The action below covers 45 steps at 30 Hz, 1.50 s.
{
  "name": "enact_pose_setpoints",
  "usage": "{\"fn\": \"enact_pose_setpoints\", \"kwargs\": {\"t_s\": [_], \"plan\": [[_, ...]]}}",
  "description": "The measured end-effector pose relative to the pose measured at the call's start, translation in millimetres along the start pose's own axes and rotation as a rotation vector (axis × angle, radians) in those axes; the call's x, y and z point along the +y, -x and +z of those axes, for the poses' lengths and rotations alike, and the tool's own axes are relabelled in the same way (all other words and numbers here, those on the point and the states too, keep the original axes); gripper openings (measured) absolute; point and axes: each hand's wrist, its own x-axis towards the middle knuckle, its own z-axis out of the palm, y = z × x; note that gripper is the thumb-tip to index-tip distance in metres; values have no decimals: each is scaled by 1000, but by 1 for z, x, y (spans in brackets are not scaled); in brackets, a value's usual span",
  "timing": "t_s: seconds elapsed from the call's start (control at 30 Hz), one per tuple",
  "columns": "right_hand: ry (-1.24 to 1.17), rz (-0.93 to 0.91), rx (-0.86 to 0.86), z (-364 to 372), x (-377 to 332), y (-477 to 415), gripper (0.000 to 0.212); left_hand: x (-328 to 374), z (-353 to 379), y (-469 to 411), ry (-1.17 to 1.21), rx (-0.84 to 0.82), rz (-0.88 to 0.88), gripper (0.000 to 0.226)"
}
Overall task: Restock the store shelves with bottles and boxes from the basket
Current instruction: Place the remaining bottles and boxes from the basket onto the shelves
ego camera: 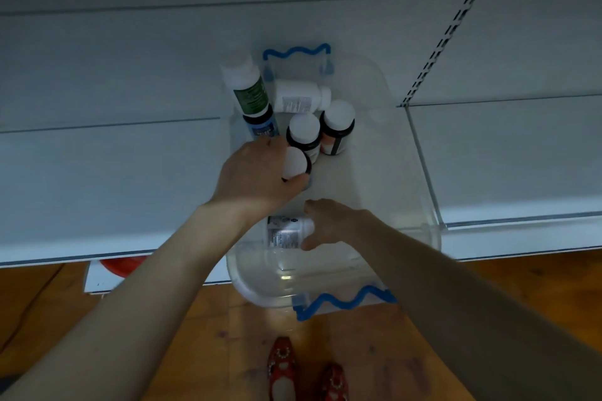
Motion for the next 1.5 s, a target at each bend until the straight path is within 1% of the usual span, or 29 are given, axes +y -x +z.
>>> {"fn": "enact_pose_setpoints", "kwargs": {"t_s": [0.1, 0.17, 0.23, 0.33, 0.4, 0.5, 0.6, 0.7, 0.8, 0.9, 0.93, 1.07, 1.2, 1.27, 1.37, 1.43, 1.5], "plan": [[-6, 0, -2, 3, -4, -2, 58, -3, 0, 4, 52, 62, -2, 49], [-8, -1, 5, 5, -5, -2, 54, -4, 0, 6, 81, 89, -13, 49], [-12, -5, 18, 4, -5, 1, 56, -6, 0, 9, 112, 115, -22, 52], [-56, -17, 46, 1, -2, 8, 60, -7, -1, 12, 134, 139, -34, 64], [-91, -28, 71, -3, -2, 15, 58, -4, -3, 13, 149, 139, -38, 61], [-146, -40, 155, -8, -1, 29, 58, 2, -10, 16, 159, 139, -52, 48], [-177, -36, 246, -14, 1, 47, 57, 10, -21, 20, 175, 158, -72, 47], [-161, -52, 331, -23, 4, 71, 57, 17, -34, 28, 202, 212, -103, 46], [-175, -86, 410, -35, 6, 103, 62, 23, -45, 43, 210, 291, -124, 58], [-256, -88, 507, -40, 4, 140, 63, 28, -55, 61, 273, 355, -111, 67], [-297, -83, 528, -39, 2, 154, 61, 30, -61, 68, 290, 351, -121, 66], [-457, -99, 563, -37, -11, 218, 52, 44, -86, 102, 303, 377, -174, 47], [-573, -120, 567, -49, -25, 279, 56, 59, -115, 137, 361, 413, -165, 33], [-665, -163, 552, -58, -35, 308, 54, 64, -131, 151, 378, 432, -191, 31], [-798, -256, 523, -73, -47, 344, 45, 72, -157, 170, 425, 463, -232, 33], [-830, -316, 503, -83, -55, 362, 43, 74, -175, 182, 473, 483, -244, 31], [-801, -373, 505, -94, -64, 376, 43, 72, -192, 194, 535, 505, -256, 27]]}}
